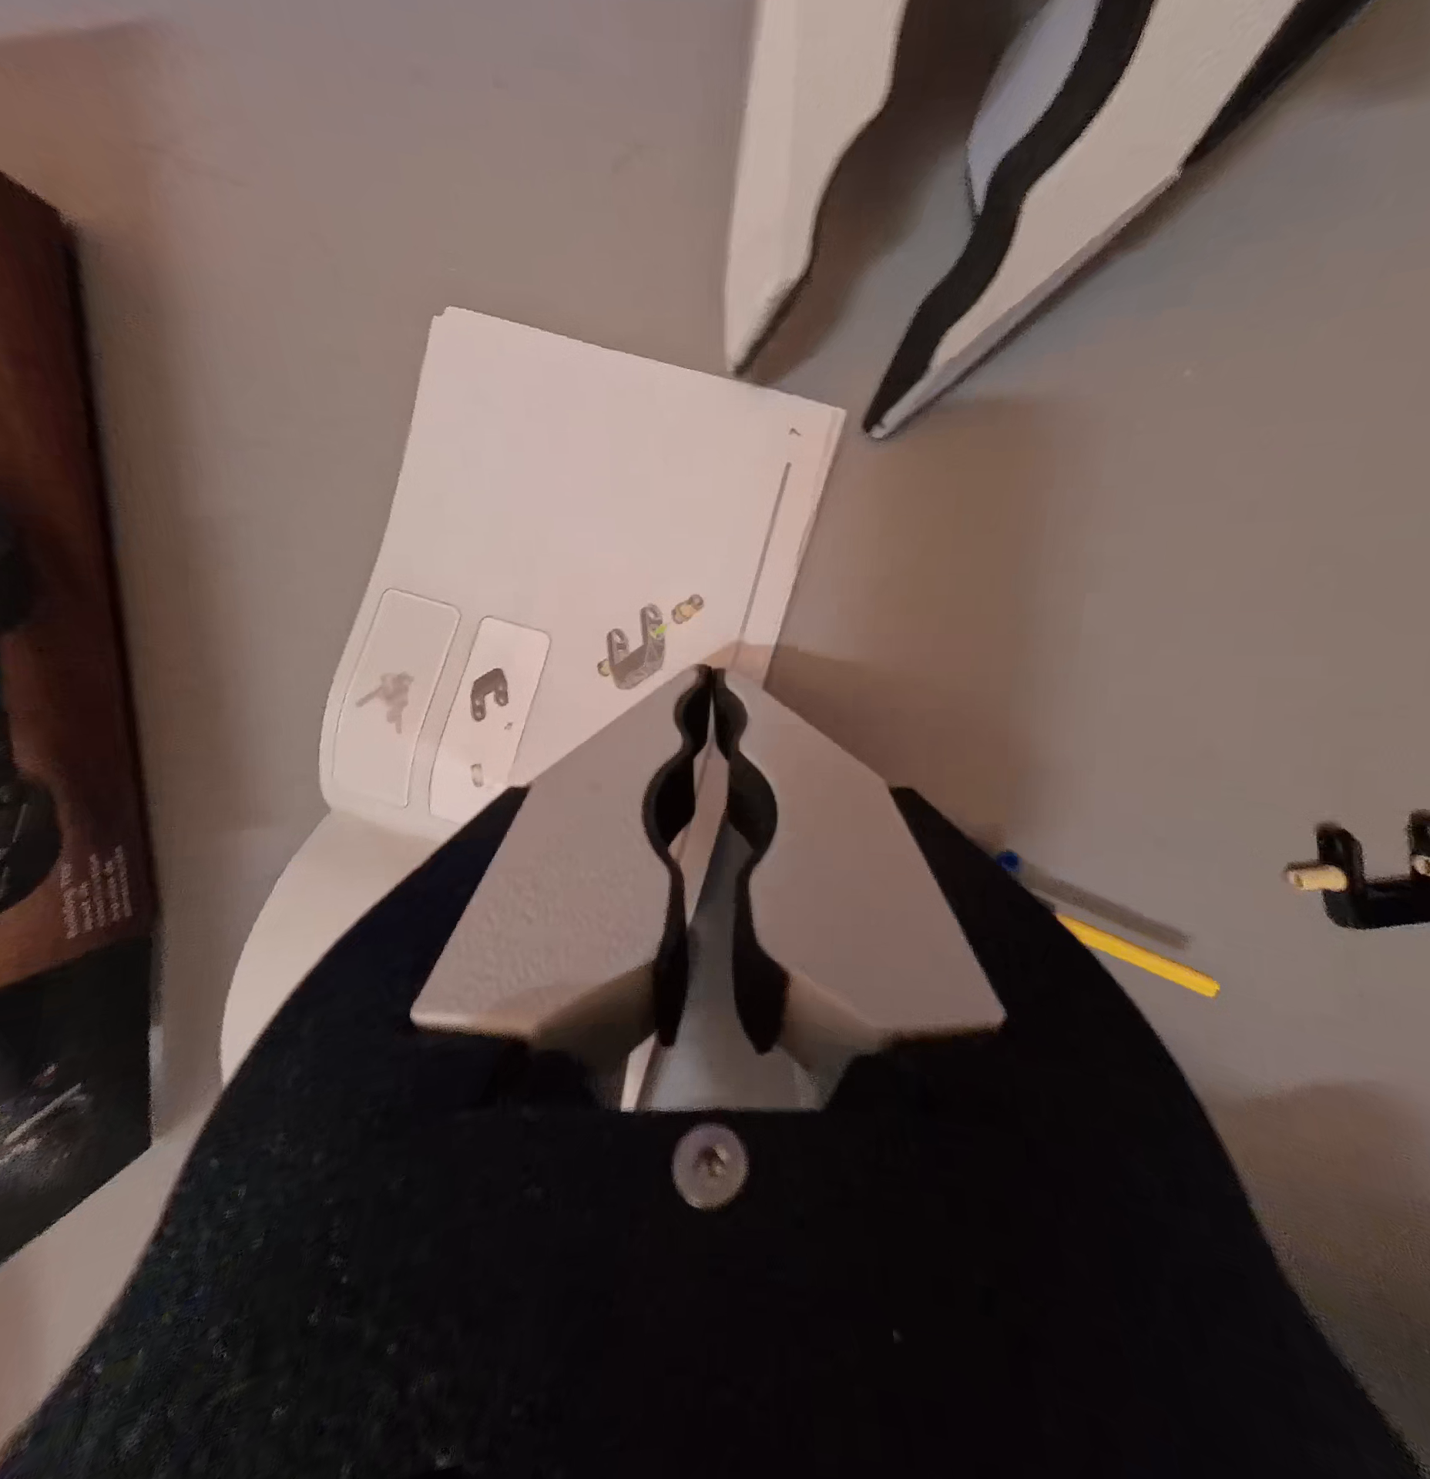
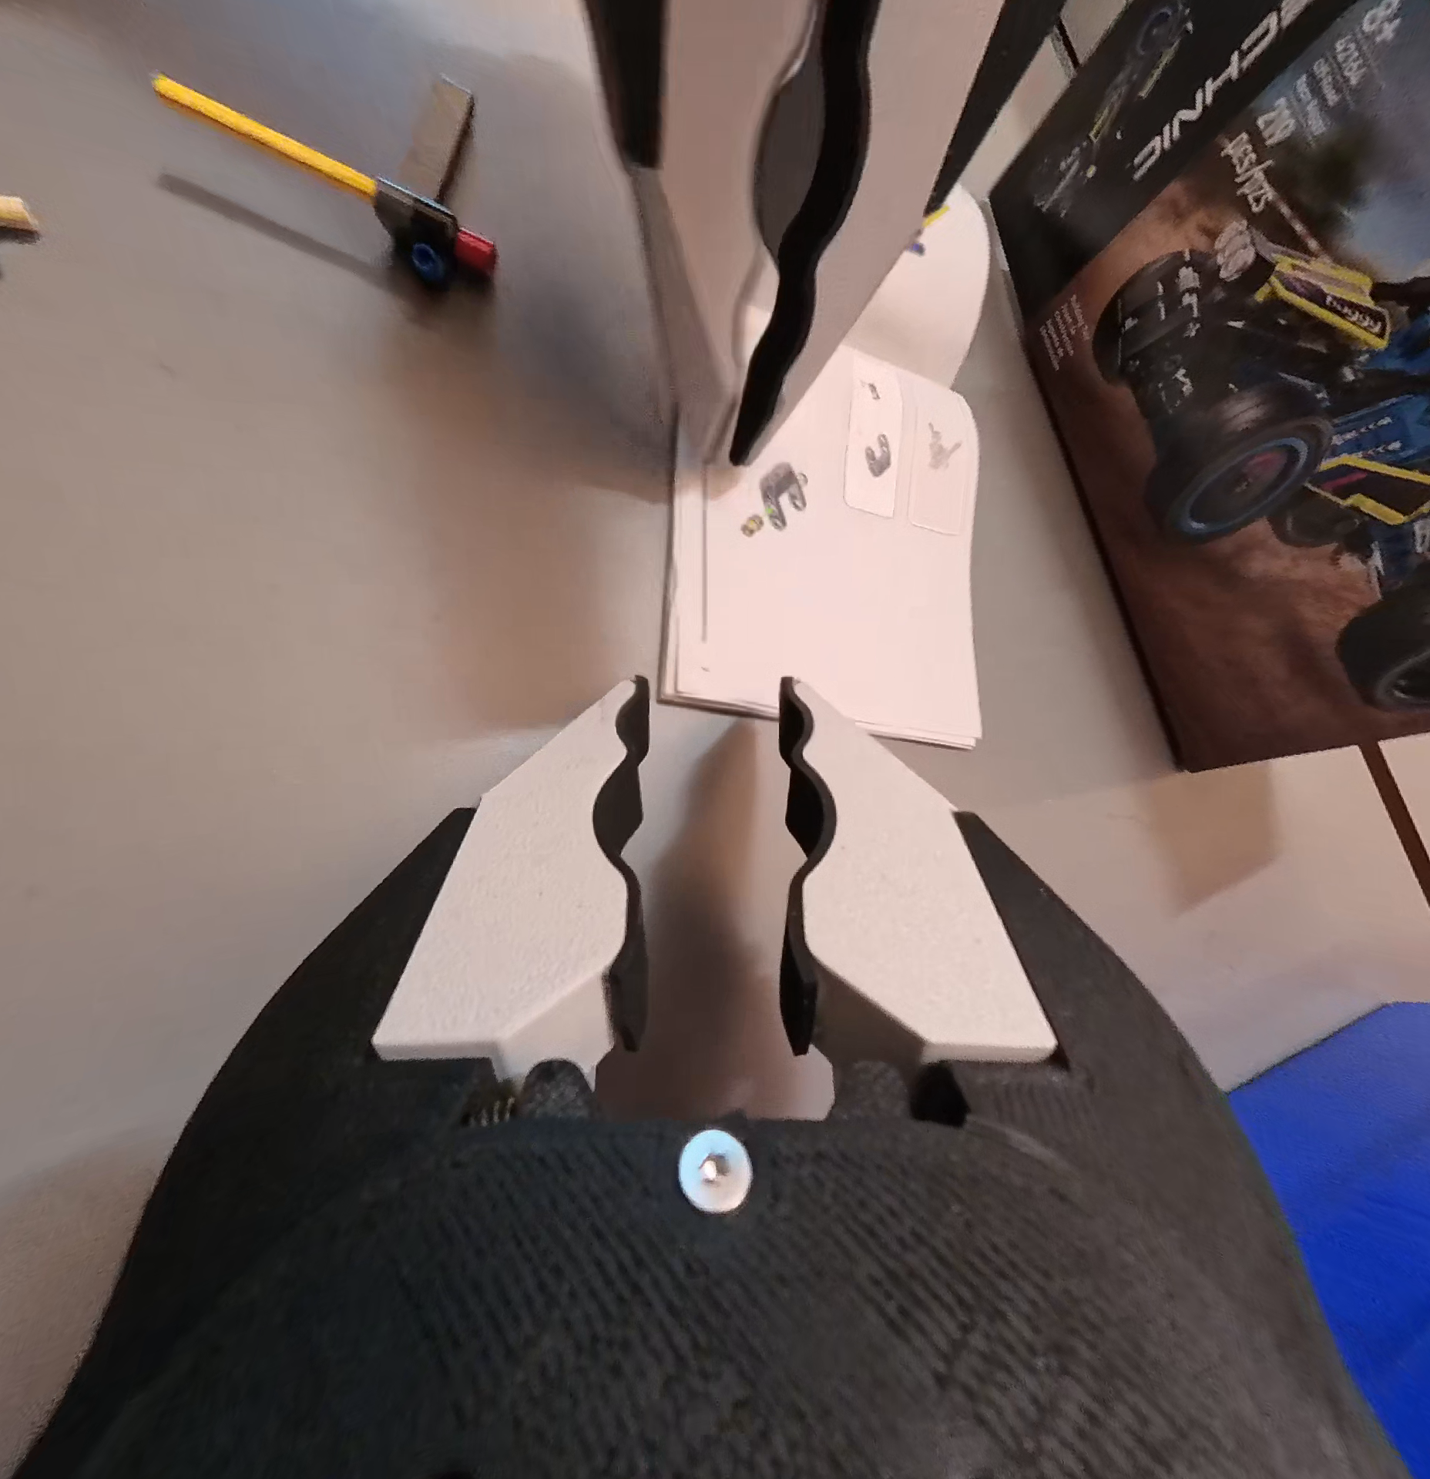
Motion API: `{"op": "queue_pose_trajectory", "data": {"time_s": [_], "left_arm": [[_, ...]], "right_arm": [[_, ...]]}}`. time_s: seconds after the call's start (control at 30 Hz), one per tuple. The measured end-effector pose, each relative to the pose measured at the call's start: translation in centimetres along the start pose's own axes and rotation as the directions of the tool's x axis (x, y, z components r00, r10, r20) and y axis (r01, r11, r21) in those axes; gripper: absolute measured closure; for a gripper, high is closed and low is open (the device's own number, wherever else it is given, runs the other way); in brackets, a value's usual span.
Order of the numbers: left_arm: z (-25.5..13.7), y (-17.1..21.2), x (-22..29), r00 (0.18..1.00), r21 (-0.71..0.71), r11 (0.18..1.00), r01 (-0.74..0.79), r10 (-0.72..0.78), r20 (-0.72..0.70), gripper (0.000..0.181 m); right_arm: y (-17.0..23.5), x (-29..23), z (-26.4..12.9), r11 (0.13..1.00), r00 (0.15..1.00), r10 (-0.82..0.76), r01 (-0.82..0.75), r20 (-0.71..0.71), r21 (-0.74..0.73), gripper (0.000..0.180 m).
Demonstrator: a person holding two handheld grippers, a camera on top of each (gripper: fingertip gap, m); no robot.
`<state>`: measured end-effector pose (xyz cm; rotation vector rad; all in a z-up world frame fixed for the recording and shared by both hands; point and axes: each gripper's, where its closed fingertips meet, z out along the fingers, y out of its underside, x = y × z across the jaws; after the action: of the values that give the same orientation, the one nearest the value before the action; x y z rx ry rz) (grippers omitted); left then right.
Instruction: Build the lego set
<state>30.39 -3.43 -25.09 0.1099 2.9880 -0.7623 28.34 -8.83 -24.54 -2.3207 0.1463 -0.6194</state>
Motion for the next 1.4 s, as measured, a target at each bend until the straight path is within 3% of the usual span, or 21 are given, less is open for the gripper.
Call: {"op": "queue_pose_trajectory", "data": {"time_s": [0.1, 0.17, 0.23, 0.47, 0.53, 1.4], "left_arm": [[0.0, -0.1, -0.3, 1.0, 0.007, 1.0, 0.003, -0.003, 0.028, 0.178], [0.3, -0.8, 0.2, 1.0, 0.023, 1.0, -0.003, 0.003, 0.024, 0.148], [0.9, -2.0, 1.0, 1.0, 0.053, 0.998, -0.028, 0.028, 0.005, 0.148], [1.5, -3.8, -0.8, 0.996, 0.09, 0.995, -0.038, 0.031, 0.08, 0.141], [1.7, -3.7, -0.3, 0.999, 0.081, 0.996, -0.027, 0.025, 0.024, 0.132], [2.2, -3.5, -2.6, 0.991, 0.057, 0.998, -0.002, -0.006, 0.13, 0.14]], "right_arm": [[-0.2, -0.4, 0.2, 1.0, 1.0, 0.009, -0.009, 0.021, 0.007, 0.157], [-0.2, -0.9, 0.3, 0.999, 0.998, 0.028, -0.029, 0.058, 0.014, 0.166], [-0.2, -1.1, 0.3, 0.999, 0.996, 0.046, -0.048, 0.073, 0.026, 0.17], [0.0, -0.2, 0.1, 1.0, 1.0, 0.029, -0.029, 0.013, 0.009, 0.156], [0.1, -0.2, 0.2, 0.998, 0.998, 0.058, -0.058, 0.022, 0.018, 0.156], [-0.2, -0.5, 0.4, 0.998, 0.999, 0.045, -0.046, 0.024, 0.035, 0.158]]}}
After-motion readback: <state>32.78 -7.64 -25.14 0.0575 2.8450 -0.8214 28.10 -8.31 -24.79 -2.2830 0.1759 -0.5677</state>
